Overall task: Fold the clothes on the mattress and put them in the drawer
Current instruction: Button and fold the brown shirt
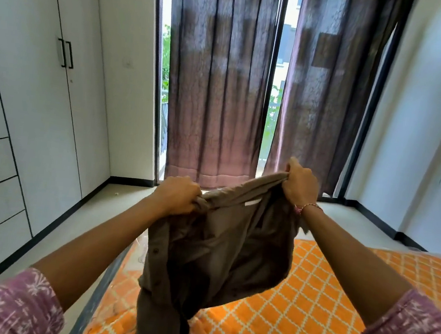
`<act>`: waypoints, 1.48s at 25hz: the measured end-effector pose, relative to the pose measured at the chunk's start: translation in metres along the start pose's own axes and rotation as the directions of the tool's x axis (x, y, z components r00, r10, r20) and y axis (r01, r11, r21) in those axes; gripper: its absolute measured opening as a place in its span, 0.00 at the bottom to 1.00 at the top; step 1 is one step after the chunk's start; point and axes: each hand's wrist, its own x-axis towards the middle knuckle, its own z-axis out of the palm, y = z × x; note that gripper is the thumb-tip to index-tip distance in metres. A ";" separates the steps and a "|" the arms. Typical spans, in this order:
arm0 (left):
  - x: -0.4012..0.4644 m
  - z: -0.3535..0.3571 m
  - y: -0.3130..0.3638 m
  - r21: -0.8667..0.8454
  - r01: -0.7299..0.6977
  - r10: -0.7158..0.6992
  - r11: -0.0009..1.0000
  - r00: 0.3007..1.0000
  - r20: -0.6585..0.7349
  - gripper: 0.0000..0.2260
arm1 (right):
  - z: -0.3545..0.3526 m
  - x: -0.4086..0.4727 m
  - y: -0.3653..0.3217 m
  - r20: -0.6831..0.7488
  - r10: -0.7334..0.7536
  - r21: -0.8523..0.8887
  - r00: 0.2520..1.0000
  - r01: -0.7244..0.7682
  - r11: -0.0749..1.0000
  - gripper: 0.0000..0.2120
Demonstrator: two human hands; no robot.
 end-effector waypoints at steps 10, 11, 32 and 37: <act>0.064 -0.047 0.042 -0.964 0.110 -0.774 0.243 0.621 -0.124 0.13 | -0.073 0.066 -0.050 0.126 0.153 0.511 0.980 -0.197 0.837 0.10; 0.070 -0.056 0.039 -0.964 0.074 -0.791 0.254 0.589 -0.163 0.12 | -0.082 0.074 -0.061 0.011 0.047 0.516 0.999 -0.046 0.856 0.12; 0.010 -0.011 -0.031 -0.515 0.665 -0.310 0.541 0.727 0.613 0.12 | -0.025 0.039 -0.072 0.826 0.334 -0.464 0.455 0.211 0.860 0.11; 0.006 0.031 -0.036 -0.702 0.710 -0.284 0.056 0.686 0.670 0.11 | 0.020 0.043 -0.055 0.895 0.324 -0.305 0.307 -0.109 0.946 0.11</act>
